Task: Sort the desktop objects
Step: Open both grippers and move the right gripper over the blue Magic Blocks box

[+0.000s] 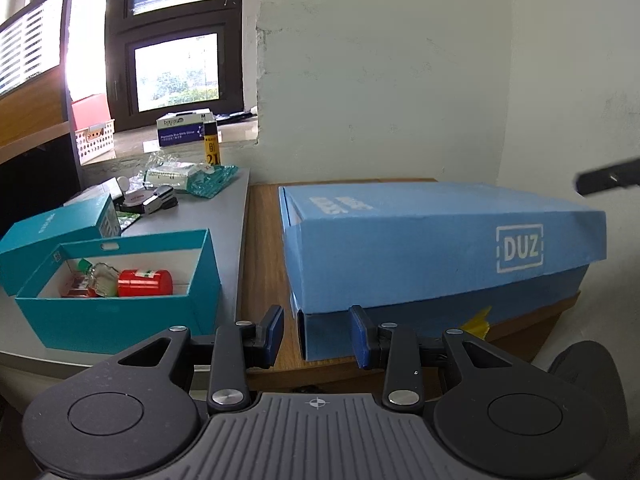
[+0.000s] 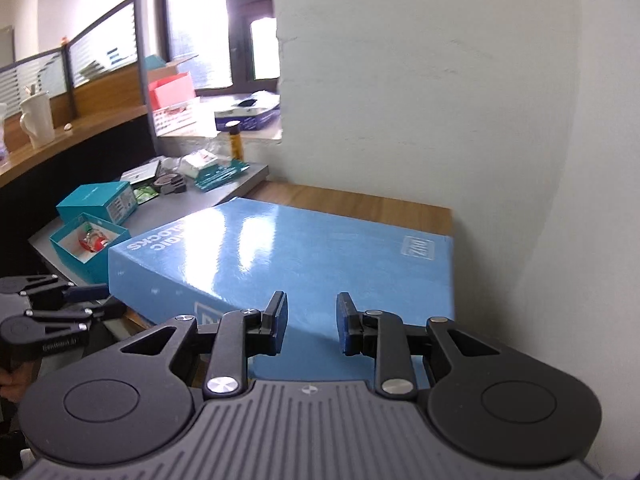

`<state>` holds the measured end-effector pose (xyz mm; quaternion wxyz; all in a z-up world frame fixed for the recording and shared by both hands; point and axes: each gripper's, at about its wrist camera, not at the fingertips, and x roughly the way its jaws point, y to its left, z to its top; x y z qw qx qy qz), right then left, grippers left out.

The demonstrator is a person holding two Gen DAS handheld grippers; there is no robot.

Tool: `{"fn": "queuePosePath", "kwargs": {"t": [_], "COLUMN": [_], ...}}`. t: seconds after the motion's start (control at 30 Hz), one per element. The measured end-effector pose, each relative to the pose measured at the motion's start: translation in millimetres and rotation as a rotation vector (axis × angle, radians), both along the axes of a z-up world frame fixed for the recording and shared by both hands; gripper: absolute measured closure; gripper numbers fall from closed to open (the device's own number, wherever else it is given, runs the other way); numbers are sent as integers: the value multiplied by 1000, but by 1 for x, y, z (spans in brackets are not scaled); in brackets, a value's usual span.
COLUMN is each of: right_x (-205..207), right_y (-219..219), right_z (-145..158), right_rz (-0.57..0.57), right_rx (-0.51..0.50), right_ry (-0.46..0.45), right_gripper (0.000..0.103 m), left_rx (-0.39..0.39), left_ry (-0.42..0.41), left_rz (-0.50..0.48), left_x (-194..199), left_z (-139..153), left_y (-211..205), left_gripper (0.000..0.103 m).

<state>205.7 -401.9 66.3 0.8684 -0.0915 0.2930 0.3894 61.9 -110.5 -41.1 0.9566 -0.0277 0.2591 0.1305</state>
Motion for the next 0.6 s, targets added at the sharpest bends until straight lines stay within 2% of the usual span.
{"fn": "queuePosePath", "kwargs": {"t": [0.13,0.23,0.6], "right_x": [18,25,28], "right_y": [30,41,51], "right_z": [-10,-17,-40], "right_rz": [27,49,62], "right_rx": [-21,-34,-65], "right_ry": [13,38,92], "right_gripper": [72,72,72], "left_rx": [35,29,36], "left_ry": [5,-20,-24], "left_rz": [4,1,4], "left_x": [1,0,-6], "left_z": [-7,-8,-19], "left_y": [-2,-1,-8], "left_gripper": [65,65,65]}}
